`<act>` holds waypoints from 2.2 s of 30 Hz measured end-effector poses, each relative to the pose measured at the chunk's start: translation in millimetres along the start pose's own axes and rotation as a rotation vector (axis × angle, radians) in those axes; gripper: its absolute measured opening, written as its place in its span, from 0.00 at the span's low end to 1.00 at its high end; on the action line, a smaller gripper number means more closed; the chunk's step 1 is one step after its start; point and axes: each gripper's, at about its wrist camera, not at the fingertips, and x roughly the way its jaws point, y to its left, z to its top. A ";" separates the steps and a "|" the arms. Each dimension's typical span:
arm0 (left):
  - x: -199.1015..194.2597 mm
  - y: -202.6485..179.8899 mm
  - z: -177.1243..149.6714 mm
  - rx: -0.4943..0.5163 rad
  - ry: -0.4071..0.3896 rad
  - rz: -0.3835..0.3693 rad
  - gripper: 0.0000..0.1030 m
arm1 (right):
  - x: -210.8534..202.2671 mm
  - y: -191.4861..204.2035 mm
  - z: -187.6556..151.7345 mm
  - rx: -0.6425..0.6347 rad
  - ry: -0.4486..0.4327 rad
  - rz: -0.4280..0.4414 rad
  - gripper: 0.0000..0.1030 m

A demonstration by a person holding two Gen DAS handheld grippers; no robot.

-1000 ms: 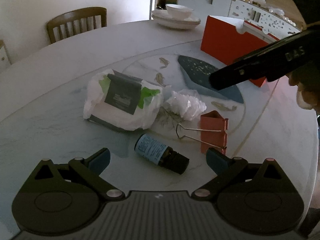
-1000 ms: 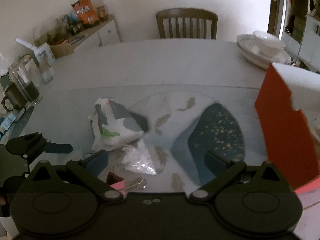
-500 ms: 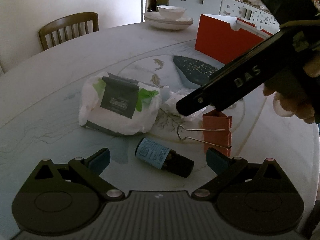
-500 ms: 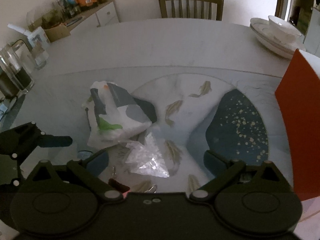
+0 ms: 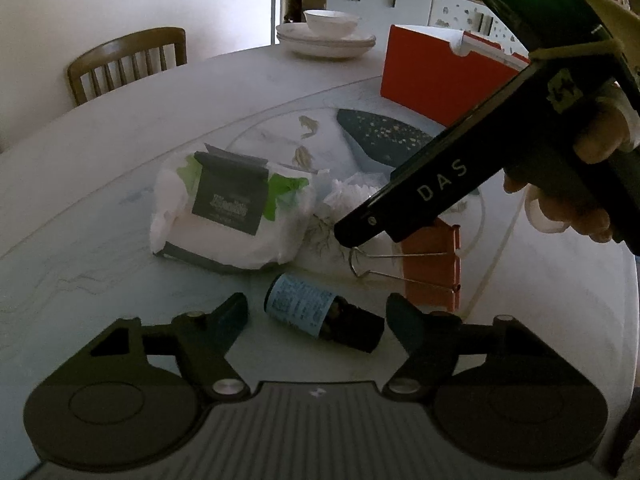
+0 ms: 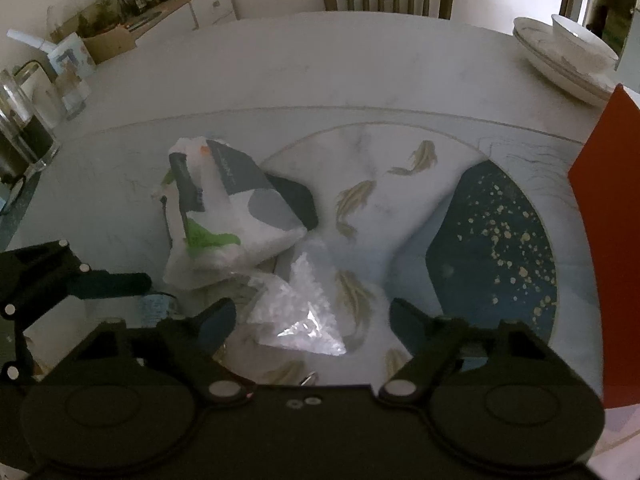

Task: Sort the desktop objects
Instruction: 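Grasp the blue bottle with the left tool, then grasp the clear tissue packet with the right tool while the left tool holds the bottle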

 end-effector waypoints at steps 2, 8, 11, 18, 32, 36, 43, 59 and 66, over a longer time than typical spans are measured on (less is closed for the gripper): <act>0.2 -0.8 0.1 0.001 0.001 0.004 0.70 | 0.7 0.2 -0.5 -0.004 -0.001 -0.006 0.80; -0.7 -5.3 0.6 0.015 0.006 0.017 0.61 | 0.5 0.0 0.5 -0.006 -0.006 -0.015 0.75; -0.3 -5.7 1.4 0.004 0.010 0.022 0.60 | 0.3 0.0 0.8 -0.007 -0.009 -0.022 0.71; -2.0 -5.3 3.0 -0.035 0.023 0.024 0.60 | -2.7 -4.0 1.1 -0.003 -0.013 -0.029 0.51; -16.4 -7.1 5.7 -0.124 0.007 0.025 0.60 | -18.7 -15.6 -3.2 0.026 -0.039 -0.005 0.38; -21.6 -7.1 8.1 -0.156 -0.002 0.034 0.59 | -27.2 -18.9 -5.5 0.031 -0.048 -0.001 0.38; -29.2 -12.5 15.0 -0.174 -0.015 0.044 0.59 | -44.0 -27.5 -9.9 0.049 -0.073 0.012 0.38; -42.1 -34.5 48.7 -0.207 -0.061 0.052 0.59 | -87.8 -50.0 -18.9 0.082 -0.134 0.056 0.38; -45.2 -54.2 66.0 -0.197 -0.078 0.047 0.59 | -110.3 -65.0 -22.4 0.095 -0.164 0.077 0.38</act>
